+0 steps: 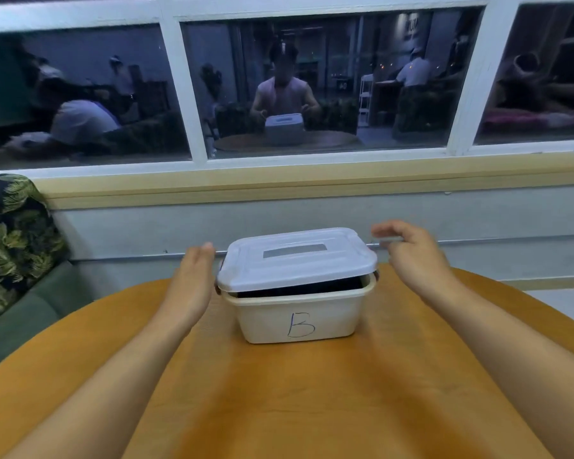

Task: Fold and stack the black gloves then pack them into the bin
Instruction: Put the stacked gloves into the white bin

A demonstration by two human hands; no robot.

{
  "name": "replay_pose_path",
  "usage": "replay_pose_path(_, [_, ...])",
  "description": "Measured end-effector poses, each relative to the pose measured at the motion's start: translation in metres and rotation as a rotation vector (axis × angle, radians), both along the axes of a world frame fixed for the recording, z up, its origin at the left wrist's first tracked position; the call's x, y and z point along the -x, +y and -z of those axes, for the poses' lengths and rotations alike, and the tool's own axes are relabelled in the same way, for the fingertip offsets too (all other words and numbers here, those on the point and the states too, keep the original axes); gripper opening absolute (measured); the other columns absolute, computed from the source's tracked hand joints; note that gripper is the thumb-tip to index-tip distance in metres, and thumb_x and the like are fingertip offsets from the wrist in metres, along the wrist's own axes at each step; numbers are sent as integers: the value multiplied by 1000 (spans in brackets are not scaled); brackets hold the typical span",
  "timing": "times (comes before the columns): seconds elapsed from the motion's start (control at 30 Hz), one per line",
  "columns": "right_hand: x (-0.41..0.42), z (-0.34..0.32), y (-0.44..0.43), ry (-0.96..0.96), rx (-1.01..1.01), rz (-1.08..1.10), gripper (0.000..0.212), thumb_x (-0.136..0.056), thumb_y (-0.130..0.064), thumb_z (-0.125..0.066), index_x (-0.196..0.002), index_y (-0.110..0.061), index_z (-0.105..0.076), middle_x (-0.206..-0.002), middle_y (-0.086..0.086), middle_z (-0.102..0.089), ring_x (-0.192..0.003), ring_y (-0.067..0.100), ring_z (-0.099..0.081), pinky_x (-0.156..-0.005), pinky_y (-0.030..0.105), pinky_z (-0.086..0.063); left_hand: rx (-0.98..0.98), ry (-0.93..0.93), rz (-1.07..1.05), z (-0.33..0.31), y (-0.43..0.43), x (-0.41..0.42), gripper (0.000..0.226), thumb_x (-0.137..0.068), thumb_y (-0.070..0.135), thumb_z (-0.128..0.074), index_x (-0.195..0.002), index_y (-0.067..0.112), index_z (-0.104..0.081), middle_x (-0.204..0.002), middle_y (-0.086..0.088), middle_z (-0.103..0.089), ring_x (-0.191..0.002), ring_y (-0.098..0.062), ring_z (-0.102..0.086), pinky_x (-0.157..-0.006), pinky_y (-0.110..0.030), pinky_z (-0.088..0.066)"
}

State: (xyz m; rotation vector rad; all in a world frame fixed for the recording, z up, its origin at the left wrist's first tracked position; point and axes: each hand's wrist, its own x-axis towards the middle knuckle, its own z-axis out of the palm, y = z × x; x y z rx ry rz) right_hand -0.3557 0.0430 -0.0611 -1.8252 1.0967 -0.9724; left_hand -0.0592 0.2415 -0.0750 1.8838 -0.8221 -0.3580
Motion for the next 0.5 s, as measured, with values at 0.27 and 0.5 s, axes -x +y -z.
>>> replay_pose_path(0.27, [-101, -70, -24, 583, 312, -424, 43, -109, -23, -47, -150, -25, -59, -157, -2, -56, -145, 19, -49, -117, 33, -37, -332, -400, 375, -47, -85, 1, 40, -113, 44, -40, -142, 25, -58, -144, 3, -61, -131, -22, -55, -104, -35, -39])
replay_pose_path(0.5, [-125, 1, -23, 1012, 216, -449, 58, -111, -60, -19, -168, -48, -21, -179, -5, -12, -164, 32, -12, -131, 54, -10, -608, -556, 406, 1, -103, 10, 58, -112, 54, -27, -164, 32, -34, -173, 4, -30, -159, -29, -27, -128, -50, -22])
